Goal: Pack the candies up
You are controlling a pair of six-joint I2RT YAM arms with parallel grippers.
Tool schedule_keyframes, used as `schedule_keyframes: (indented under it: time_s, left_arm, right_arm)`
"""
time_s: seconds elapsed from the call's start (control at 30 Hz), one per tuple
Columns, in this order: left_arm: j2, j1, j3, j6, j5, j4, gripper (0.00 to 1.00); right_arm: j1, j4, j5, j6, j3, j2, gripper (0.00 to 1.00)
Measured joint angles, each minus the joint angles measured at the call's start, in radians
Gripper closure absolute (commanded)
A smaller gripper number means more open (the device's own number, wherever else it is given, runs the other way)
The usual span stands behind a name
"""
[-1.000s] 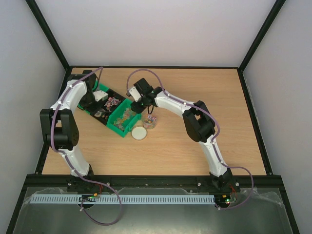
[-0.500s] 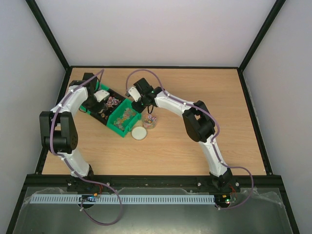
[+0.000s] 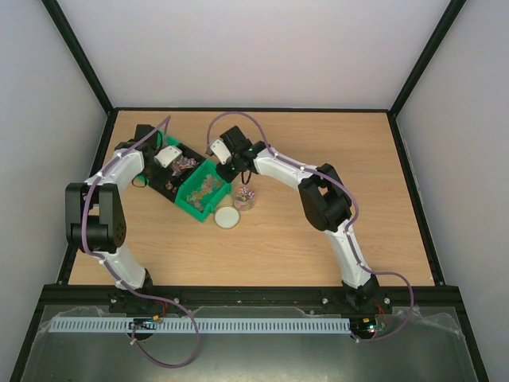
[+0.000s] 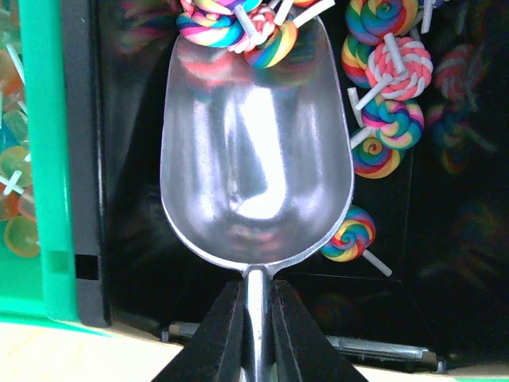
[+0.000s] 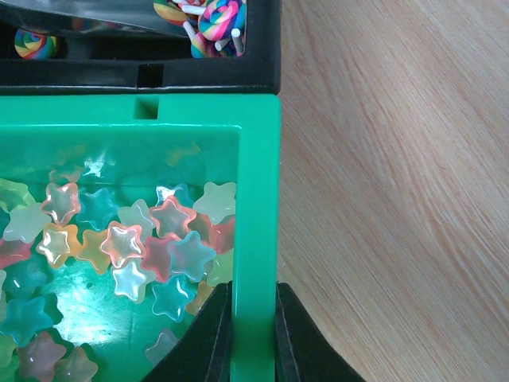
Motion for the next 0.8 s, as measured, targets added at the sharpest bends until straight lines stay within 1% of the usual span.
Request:
schedule_keyframes:
  time_s: [0.37,0.53,0.67,0.8]
  left_arm:
    - [-0.016,0.010,-0.134,0.016,0.087,0.241,0.98]
    - [-0.056,-0.002,-0.225,0.068,0.111,0.348,0.98]
    - [-0.098,0.000,-0.292,0.113,0.110,0.404,0.98]
    - [-0.103,0.002,-0.303,0.104,0.113,0.419,0.98]
  right_arm:
    - [-0.016,0.031,0.004,0.007,-0.013,0.000,0.99]
    - [-0.016,0.043,0.003,-0.004,-0.018,0.000,0.99]
    - [-0.014,0.052,-0.012,-0.019,-0.022,0.000,0.99]
    - [-0.014,0.052,-0.016,-0.023,-0.022,0.000,0.98]
